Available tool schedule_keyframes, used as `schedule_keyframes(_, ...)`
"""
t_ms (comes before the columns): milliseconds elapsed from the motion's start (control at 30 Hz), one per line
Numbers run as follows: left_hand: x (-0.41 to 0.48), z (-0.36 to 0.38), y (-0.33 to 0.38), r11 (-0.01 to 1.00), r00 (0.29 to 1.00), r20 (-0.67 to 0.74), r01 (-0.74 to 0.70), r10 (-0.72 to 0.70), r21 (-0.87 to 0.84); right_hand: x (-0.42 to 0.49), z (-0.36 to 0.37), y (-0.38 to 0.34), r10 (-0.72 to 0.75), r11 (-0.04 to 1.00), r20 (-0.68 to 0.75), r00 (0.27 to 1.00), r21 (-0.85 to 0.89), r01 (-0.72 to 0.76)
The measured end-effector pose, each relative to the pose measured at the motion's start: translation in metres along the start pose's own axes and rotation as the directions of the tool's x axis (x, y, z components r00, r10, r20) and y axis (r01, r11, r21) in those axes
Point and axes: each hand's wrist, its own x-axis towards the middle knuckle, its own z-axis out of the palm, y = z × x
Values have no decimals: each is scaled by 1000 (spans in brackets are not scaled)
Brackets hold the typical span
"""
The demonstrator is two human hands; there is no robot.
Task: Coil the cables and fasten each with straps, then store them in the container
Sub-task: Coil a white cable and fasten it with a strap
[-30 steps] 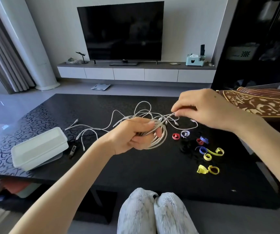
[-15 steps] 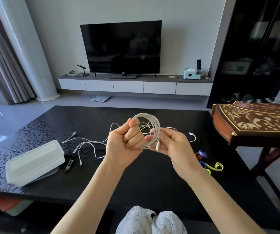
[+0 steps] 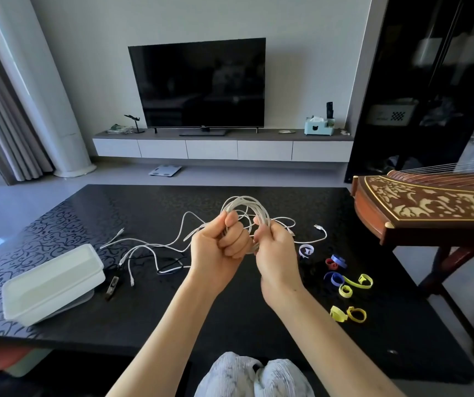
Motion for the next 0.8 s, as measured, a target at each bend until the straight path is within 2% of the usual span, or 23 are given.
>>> schedule_keyframes(133,-3,-7,-11,999,999,20,44,-44,3,13,-1,10,-133,985,-58,989,-117,126)
schedule_keyframes(200,-10,-16,-10,990,995,52,80,-87,119,22,-8,16,-224,950,-53,973,-234,206)
schedule_keyframes(267,-14,-27,-3,950,988,50,127,-147,284,29,-19,18,-277,898,18,961,-352,266)
schedule_keyframes(367,-4,-39,13,896,978,-97,209,-186,391,30,-39,20,-325,795,220,920,-462,392)
schedule_keyframes(433,9,-36,18,789,958,-164,288,-238,543,26,-47,22,-335,726,371,866,-484,489)
schedule_keyframes(500,19,-24,12,649,930,-162,348,-329,676,23,-51,28,-330,676,472,818,-486,554)
schedule_keyframes(533,23,-19,6,584,916,-163,363,-367,726,24,-53,34,-343,640,489,802,-503,581)
schedule_keyframes(600,28,-13,-11,467,903,-183,365,-389,805,31,-57,51,-417,498,494,763,-577,647)
schedule_keyframes(667,31,-15,-29,413,890,-238,399,-389,819,37,-64,68,-443,397,503,742,-632,666)
schedule_keyframes(800,36,-23,-59,339,871,-328,453,-364,825,39,-79,87,-433,432,496,753,-618,656)
